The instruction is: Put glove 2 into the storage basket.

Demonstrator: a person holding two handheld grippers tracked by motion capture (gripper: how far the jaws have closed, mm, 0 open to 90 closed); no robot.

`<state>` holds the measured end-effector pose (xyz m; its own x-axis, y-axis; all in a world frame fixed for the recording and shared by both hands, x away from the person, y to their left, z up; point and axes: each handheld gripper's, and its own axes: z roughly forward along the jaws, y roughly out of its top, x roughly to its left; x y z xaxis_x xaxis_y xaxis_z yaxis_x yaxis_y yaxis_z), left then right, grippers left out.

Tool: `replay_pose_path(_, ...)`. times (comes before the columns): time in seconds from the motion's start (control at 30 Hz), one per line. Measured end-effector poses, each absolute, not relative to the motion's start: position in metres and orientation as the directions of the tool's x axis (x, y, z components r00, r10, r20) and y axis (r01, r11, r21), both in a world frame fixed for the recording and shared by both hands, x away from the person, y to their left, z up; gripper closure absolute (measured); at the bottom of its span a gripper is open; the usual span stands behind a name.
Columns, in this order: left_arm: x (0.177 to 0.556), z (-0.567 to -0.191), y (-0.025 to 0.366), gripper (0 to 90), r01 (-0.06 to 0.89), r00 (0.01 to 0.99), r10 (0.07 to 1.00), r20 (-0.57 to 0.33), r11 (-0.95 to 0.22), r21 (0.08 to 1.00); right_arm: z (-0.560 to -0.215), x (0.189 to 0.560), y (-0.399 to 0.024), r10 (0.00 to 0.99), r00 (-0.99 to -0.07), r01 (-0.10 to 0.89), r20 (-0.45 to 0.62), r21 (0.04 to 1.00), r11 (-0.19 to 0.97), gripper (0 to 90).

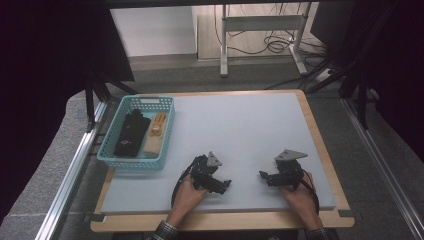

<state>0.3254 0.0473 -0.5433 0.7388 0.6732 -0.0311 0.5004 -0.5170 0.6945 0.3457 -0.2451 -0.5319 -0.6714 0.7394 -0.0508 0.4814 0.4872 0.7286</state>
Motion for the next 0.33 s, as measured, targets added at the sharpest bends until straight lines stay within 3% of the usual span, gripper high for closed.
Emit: replay_pose_path(0.33, 0.3252, -0.5439, 0.0464, 0.5, 0.508, 0.734, 0.678, -0.033, -0.516, 0.690, -0.5323, 0.3455, -0.2453, 0.739, -0.671, 0.482, -0.049, 0.729, 0.486, 17.2)
